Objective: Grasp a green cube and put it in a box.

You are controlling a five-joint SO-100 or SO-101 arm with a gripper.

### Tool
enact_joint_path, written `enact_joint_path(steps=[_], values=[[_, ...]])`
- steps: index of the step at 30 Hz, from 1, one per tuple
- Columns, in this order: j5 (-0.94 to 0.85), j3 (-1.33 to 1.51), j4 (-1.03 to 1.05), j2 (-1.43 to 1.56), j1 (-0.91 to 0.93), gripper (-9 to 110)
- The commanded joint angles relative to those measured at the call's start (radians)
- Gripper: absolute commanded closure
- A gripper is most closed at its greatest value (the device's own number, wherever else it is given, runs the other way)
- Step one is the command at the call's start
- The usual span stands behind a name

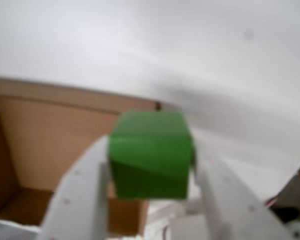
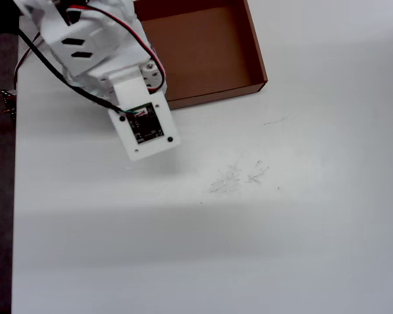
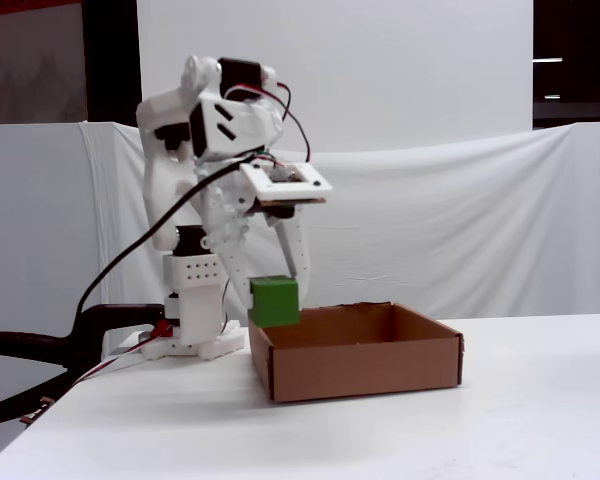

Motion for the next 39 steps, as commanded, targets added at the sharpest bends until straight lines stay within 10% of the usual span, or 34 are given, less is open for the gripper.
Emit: enact_joint_path(steps=[1, 39], values=[[0.029, -0.072, 0.031, 0.089, -0.071, 89], [0.112, 0.626, -0.462, 0.247, -0.333, 80]])
